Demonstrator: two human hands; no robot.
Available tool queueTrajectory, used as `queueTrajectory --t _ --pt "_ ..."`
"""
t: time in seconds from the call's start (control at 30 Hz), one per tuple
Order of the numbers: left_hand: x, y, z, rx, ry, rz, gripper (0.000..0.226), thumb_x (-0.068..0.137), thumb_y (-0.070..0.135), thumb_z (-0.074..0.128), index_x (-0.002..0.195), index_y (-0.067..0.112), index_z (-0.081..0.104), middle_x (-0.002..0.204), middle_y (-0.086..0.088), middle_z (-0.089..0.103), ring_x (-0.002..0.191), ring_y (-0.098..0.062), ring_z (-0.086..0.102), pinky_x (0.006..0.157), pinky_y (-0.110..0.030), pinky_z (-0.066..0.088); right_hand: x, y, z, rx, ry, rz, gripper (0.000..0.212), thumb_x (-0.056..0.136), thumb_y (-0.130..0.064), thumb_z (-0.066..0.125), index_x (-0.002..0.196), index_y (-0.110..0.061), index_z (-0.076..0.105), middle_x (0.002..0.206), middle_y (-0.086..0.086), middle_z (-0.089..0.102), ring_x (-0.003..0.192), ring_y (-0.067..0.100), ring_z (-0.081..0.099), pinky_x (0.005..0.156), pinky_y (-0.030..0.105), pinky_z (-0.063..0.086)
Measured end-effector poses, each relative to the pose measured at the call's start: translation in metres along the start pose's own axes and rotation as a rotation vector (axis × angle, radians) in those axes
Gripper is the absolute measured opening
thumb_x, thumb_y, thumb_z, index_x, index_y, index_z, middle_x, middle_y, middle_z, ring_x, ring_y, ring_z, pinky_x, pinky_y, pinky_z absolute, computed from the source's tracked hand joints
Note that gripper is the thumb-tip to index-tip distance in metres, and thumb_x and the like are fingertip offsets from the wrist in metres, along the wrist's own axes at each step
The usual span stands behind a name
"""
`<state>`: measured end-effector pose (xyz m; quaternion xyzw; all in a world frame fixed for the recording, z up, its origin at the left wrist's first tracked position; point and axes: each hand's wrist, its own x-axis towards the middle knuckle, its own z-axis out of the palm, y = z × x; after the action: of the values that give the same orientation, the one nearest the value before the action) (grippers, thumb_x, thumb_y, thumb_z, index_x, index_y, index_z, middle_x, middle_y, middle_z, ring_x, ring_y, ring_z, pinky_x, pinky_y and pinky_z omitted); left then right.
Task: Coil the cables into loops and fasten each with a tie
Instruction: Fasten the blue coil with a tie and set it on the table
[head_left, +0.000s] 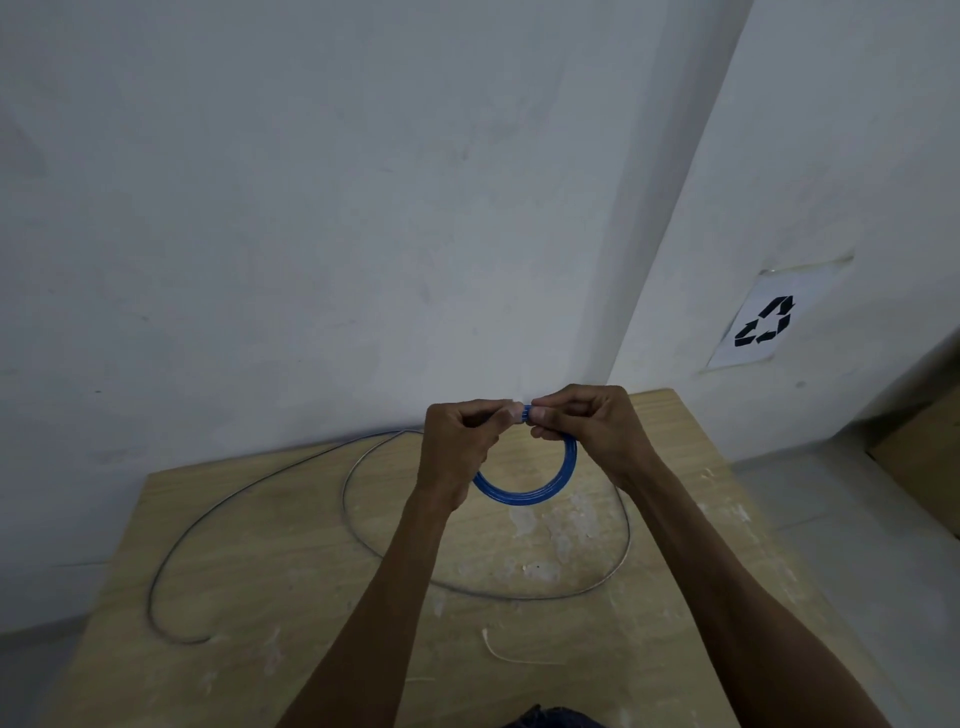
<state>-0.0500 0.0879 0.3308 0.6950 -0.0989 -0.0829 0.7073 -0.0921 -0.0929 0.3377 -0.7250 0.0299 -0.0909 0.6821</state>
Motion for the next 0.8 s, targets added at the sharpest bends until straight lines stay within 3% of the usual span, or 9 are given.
queueTrajectory --t 0.17,0.27,0.4,0.63,0.7,0.8 --pt "-0.001 -0.001 0.001 0.028 -0.012 0.034 0.018 0.090 0.012 0.076 0.105 0.003 0.080 0.062 0.014 0.071 0.054 0.004 0.060 0.054 -0.009 0.043 0.000 0.001 -0.002 -0.079 0.013 -0.056 0.014 0.085 -0.002 0.078 0.098 0.004 0.078 0.085 0.017 0.079 0.074 0.031 0.077 0.073 0.032 0.064" --pt "0.001 -0.002 0.005 -0.019 0.042 0.029 0.019 0.089 0.012 0.078 0.105 0.003 0.080 0.066 0.010 0.073 0.054 0.003 0.061 0.054 -0.010 0.044 -0.001 -0.003 -0.001 -0.119 0.038 -0.061 0.016 0.088 -0.015 0.077 0.099 -0.003 0.080 0.089 0.011 0.080 0.080 0.026 0.077 0.075 0.032 0.063" --pt "-0.002 -0.003 0.019 -0.049 0.095 0.050 0.019 0.088 0.011 0.079 0.105 0.006 0.080 0.079 -0.001 0.077 0.058 0.000 0.064 0.057 -0.011 0.046 0.009 -0.015 0.006 0.005 0.076 0.243 0.042 0.093 -0.049 0.066 0.110 -0.012 0.078 0.109 0.000 0.078 0.099 0.019 0.073 0.086 0.032 0.062" --pt "-0.006 0.000 0.023 -0.015 -0.068 0.097 0.024 0.094 0.011 0.072 0.118 0.007 0.075 0.082 -0.002 0.079 0.061 0.006 0.061 0.061 -0.009 0.045 0.019 -0.029 0.011 0.086 0.104 0.228 0.012 0.091 -0.010 0.073 0.085 -0.002 0.079 0.091 0.009 0.080 0.093 0.020 0.075 0.085 0.030 0.058" --pt "-0.007 0.001 0.023 0.011 -0.104 0.117 0.020 0.096 0.013 0.071 0.115 0.012 0.077 0.074 0.002 0.076 0.056 0.003 0.054 0.059 -0.013 0.042 0.023 -0.029 0.010 0.038 0.103 0.239 0.012 0.091 -0.011 0.073 0.081 -0.008 0.081 0.091 0.007 0.080 0.096 0.022 0.074 0.093 0.035 0.056" --pt "-0.010 0.001 0.023 0.037 -0.124 0.132 0.017 0.097 0.015 0.069 0.110 0.015 0.079 0.080 -0.001 0.079 0.051 -0.001 0.048 0.053 -0.019 0.040 0.027 -0.026 0.011 -0.041 0.152 0.237 0.019 0.088 -0.019 0.078 0.069 -0.018 0.081 0.095 0.008 0.080 0.105 0.032 0.070 0.100 0.043 0.053"
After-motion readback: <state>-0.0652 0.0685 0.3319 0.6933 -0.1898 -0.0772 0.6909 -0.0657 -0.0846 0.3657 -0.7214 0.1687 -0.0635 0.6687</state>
